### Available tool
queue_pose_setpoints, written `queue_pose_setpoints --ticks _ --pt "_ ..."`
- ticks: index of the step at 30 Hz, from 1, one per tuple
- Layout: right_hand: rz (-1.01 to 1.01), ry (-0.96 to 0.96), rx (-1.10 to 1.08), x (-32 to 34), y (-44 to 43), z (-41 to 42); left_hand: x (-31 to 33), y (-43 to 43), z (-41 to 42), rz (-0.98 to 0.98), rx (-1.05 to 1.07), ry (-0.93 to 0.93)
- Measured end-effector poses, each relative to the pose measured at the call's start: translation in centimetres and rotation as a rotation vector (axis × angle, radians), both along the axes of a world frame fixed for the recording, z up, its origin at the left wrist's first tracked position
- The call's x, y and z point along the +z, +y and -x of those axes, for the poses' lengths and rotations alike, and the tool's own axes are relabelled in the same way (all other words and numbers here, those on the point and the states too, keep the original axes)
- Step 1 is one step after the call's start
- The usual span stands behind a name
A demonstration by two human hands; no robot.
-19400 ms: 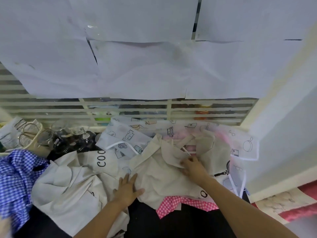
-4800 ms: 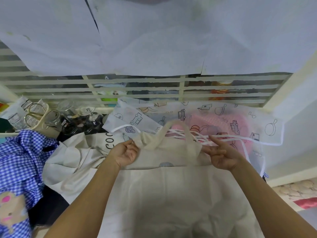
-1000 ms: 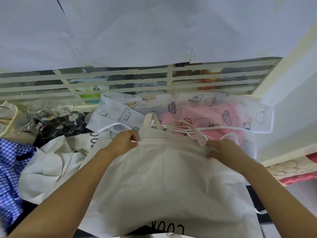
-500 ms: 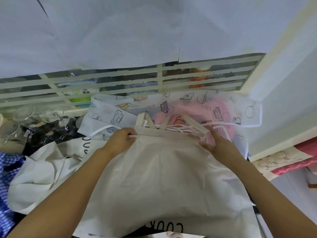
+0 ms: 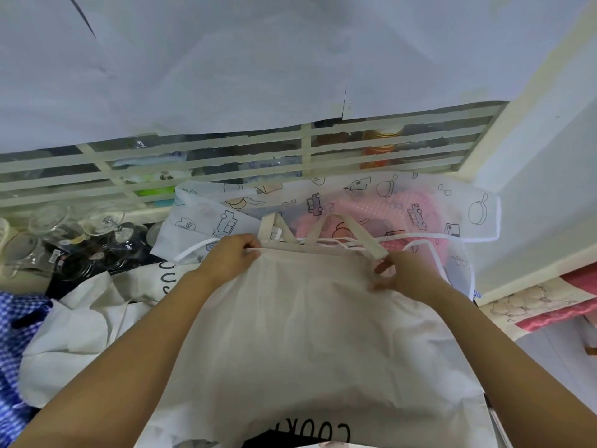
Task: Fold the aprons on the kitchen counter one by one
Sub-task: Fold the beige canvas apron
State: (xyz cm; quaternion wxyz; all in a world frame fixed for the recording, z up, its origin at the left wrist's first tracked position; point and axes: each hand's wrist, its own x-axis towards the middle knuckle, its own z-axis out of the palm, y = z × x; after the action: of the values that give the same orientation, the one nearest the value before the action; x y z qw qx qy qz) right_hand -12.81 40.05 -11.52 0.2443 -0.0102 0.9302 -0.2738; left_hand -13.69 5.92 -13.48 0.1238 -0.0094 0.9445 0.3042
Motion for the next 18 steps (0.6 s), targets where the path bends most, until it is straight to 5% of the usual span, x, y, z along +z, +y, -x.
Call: queue_pose_setpoints --ticks 5,12,18 --pt "-0.205 0.151 0.069 -0.4 -0.1 1.4 0.1 0.0 1.1 0.046 -0.022 0.044" --pt "-0.147 0.064 0.144 -1.0 -1.0 2.8 -0.8 -0.2 3.0 0.098 -0.023 0.065" --pt "-0.248 0.104 -0.016 -2.8 -1.7 4.2 -2.3 0.5 3.9 -0.003 0.116 -0.035"
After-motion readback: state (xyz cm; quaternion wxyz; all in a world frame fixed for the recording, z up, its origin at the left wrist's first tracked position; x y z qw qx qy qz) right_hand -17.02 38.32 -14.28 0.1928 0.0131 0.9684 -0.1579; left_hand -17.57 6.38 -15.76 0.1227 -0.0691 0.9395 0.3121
